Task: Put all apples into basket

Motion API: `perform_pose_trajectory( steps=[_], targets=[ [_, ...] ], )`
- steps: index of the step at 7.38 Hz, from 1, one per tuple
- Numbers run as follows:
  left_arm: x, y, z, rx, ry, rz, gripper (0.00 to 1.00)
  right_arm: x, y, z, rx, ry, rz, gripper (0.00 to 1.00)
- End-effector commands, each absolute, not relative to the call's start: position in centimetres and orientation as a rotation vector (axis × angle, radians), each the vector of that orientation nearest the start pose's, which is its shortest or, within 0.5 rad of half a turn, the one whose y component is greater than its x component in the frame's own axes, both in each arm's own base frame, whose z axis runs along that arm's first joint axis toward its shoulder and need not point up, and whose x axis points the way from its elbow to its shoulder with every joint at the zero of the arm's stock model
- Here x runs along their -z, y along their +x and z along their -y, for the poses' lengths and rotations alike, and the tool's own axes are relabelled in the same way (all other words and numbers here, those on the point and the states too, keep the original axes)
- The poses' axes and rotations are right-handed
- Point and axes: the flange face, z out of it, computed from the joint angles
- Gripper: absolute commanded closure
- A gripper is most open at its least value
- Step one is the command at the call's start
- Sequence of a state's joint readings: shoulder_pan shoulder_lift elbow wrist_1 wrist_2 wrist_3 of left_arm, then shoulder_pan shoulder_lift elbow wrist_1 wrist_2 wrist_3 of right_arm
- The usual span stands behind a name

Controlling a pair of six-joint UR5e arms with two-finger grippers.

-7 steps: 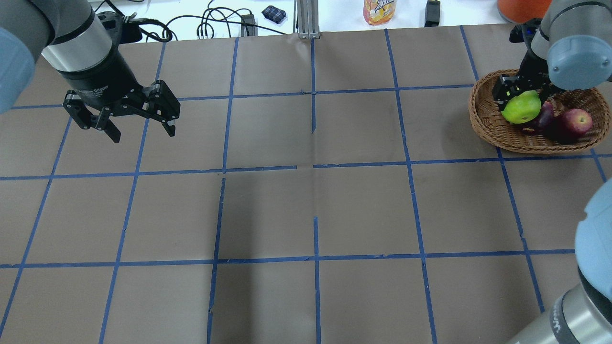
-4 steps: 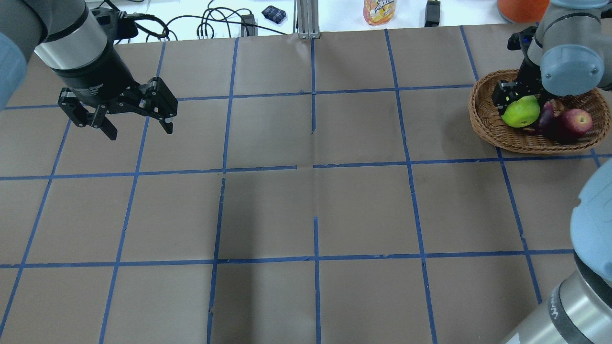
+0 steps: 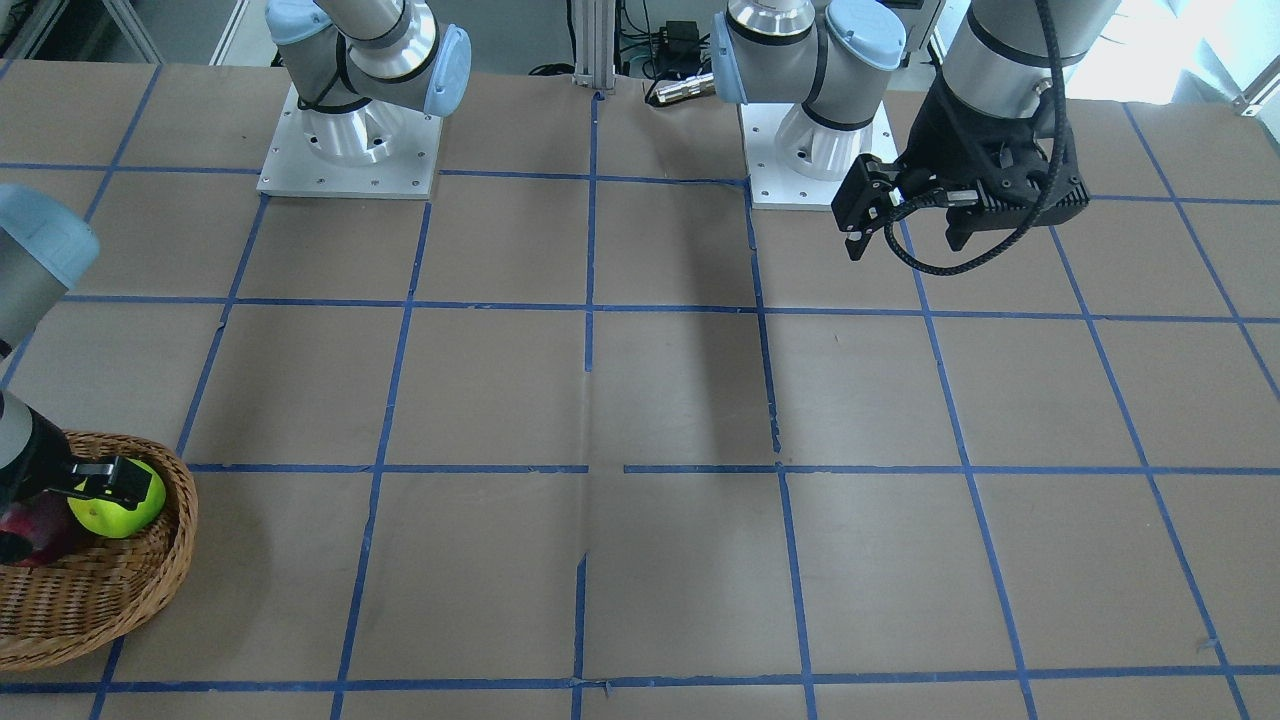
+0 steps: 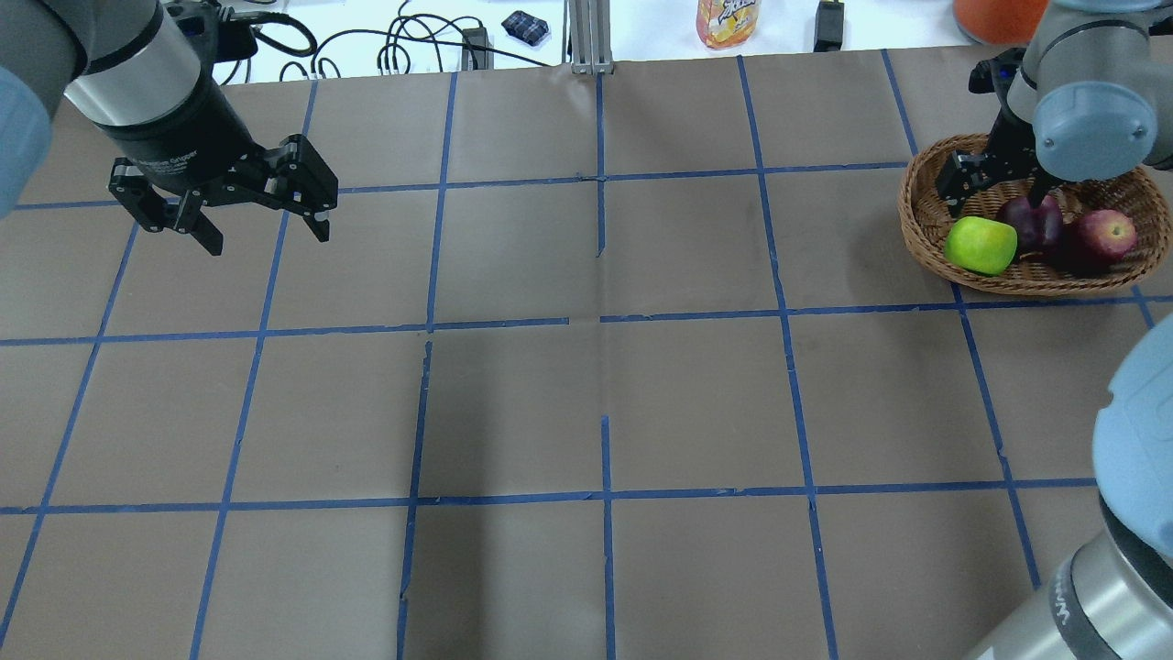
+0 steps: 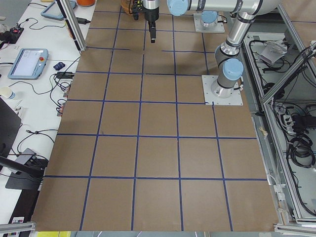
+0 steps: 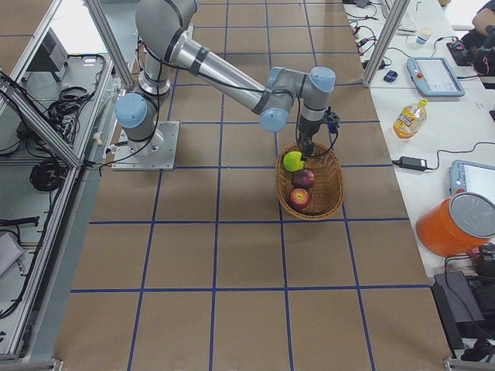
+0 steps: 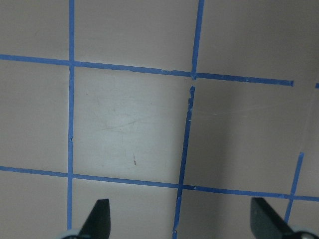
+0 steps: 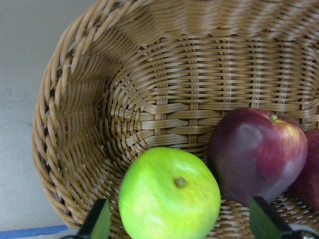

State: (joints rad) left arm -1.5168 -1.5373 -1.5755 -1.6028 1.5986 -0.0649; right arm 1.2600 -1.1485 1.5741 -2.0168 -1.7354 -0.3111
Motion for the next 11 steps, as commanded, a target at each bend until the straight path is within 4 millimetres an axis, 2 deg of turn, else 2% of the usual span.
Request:
perform_pose_trajectory(
  steps=[1,2,3,5,6,7,8,9,10,11],
  targets=[
    [-50.1,-10.6,48.0,0.019,-0.182,-3.109,0.0,-34.8,-3.3,62.0,0.002,-0.068,-3.291,0.0],
    [-50.5,-10.7,47.7,0.031,-0.182,-3.109,0.0,-36.8,-0.1,60.5,-0.03,-0.009,-3.283,0.0],
    [-50.4,-10.6,47.5,0.029,-0.175,-3.109,0.0,-39.0,3.3,57.9,-0.1,0.015,-3.268,0.0],
    [-50.7,-10.3,48.1,0.04,-0.17,-3.109,0.0,-43.4,10.7,53.1,-0.119,0.076,-3.224,0.0],
    [-51.0,-10.4,47.9,0.053,-0.189,-3.108,0.0,-45.5,13.1,50.5,-0.151,0.065,-3.223,0.0],
    [-51.1,-10.4,47.7,0.062,-0.192,-3.108,0.0,-46.9,13.8,48.3,-0.19,0.045,-3.21,0.0],
    [-51.5,-10.4,47.4,0.076,-0.161,-3.107,0.0,-47.1,14.6,47.5,-0.24,0.052,-3.128,0.0],
    [-51.3,-10.4,47.1,0.064,-0.163,-3.11,0.0,-47.3,14.4,47.8,-0.223,0.088,-3.058,0.0],
    [-50.6,-10.5,47.2,0.034,-0.165,-3.109,0.0,-47.5,14.2,47.9,-0.194,0.083,-3.058,0.0],
    [-51.5,-10.4,47.1,0.062,-0.163,-3.107,0.0,-47.1,12.9,48.0,-0.214,0.109,-3.052,0.0]
  ],
)
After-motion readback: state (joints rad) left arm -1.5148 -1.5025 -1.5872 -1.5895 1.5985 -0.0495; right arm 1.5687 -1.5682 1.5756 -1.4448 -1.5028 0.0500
